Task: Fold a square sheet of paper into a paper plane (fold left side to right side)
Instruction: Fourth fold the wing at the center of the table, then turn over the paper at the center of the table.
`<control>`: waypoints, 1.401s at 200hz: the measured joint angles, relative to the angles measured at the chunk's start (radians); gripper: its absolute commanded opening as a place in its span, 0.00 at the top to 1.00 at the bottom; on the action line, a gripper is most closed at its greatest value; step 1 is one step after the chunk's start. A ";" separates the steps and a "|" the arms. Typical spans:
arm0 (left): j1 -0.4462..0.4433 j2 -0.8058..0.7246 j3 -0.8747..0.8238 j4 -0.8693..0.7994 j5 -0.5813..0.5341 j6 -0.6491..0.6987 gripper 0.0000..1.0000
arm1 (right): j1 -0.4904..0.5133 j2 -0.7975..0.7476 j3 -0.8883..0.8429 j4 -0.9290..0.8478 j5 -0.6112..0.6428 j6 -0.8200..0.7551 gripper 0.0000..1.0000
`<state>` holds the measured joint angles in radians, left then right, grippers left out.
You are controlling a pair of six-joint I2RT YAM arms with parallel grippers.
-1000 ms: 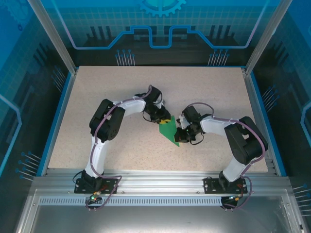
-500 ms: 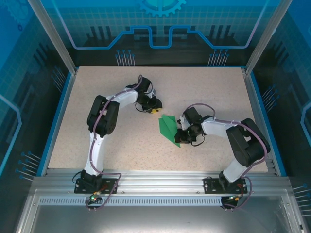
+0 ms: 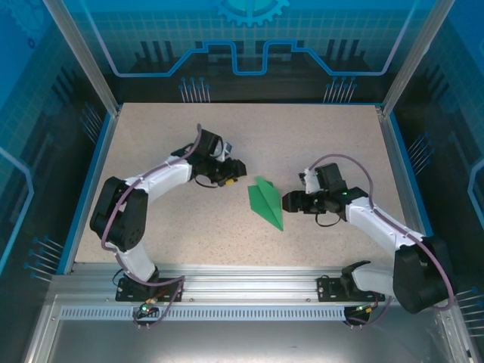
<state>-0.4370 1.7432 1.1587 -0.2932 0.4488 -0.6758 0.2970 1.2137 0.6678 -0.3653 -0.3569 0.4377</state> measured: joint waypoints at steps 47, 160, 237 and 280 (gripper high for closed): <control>-0.136 0.150 0.000 0.099 0.001 -0.084 0.52 | -0.056 -0.078 -0.059 0.007 -0.051 0.001 0.31; -0.149 0.330 0.158 0.167 0.019 -0.130 0.82 | -0.153 -0.239 -0.153 -0.008 -0.190 0.023 0.27; -0.111 0.090 0.236 0.035 -0.001 -0.057 0.87 | -0.246 -0.257 -0.123 0.119 -0.455 0.112 0.00; -0.078 -0.073 0.336 0.029 0.000 -0.034 0.86 | -0.248 -0.210 -0.052 0.290 -0.588 0.233 0.01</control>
<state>-0.5148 1.6699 1.4952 -0.2646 0.4492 -0.7097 0.0494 1.0039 0.6159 -0.0753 -0.9451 0.6712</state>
